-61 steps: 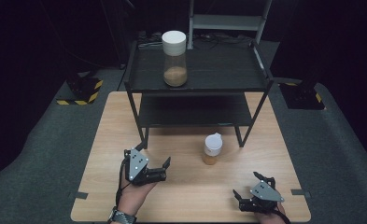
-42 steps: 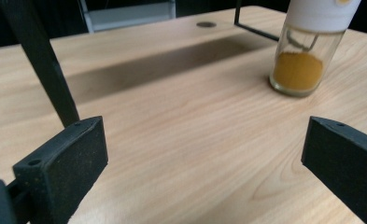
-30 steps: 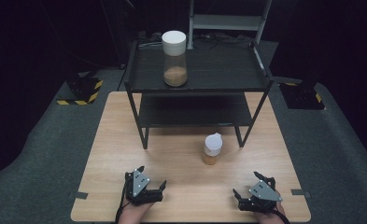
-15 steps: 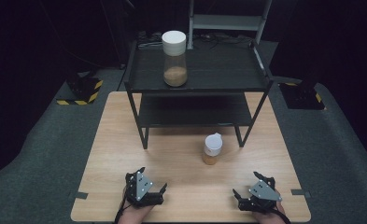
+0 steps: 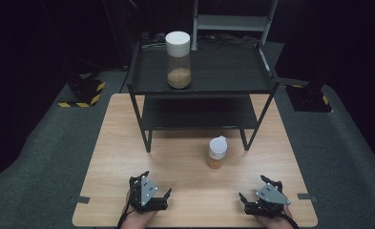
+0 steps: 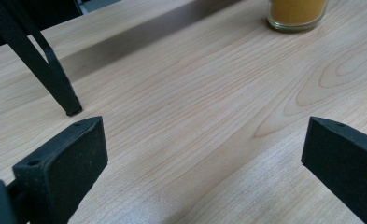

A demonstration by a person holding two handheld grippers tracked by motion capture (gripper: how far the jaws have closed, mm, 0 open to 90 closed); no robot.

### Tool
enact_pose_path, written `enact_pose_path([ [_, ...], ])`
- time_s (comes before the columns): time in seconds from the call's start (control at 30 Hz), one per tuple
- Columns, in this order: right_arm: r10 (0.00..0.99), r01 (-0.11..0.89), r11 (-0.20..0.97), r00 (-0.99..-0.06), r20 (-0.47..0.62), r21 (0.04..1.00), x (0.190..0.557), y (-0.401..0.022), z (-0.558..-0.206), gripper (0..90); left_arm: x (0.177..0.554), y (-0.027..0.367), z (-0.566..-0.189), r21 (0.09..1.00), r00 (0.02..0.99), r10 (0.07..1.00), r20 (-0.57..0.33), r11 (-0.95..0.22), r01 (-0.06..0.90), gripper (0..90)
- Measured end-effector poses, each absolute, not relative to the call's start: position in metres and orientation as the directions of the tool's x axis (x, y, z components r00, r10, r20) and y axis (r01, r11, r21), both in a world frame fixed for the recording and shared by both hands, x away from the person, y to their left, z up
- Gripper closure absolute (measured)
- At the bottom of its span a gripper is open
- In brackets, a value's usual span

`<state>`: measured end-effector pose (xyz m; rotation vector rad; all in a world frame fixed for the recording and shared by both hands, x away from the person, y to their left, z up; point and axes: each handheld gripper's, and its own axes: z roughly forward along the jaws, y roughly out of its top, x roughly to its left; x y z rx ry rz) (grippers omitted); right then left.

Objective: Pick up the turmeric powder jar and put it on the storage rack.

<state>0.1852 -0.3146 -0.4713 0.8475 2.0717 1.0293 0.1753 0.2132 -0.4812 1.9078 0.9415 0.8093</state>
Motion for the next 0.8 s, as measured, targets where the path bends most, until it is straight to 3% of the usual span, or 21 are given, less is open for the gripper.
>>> enact_pose_path([
  [0.8, 0.772, 0.163, 0.413, -0.585, -0.249, 0.896, 0.189, -0.300, -0.444, 0.0, 0.176, 0.215, -0.481, 0.878, 0.529, 0.827, 0.190, -0.384, 0.286, 0.7],
])
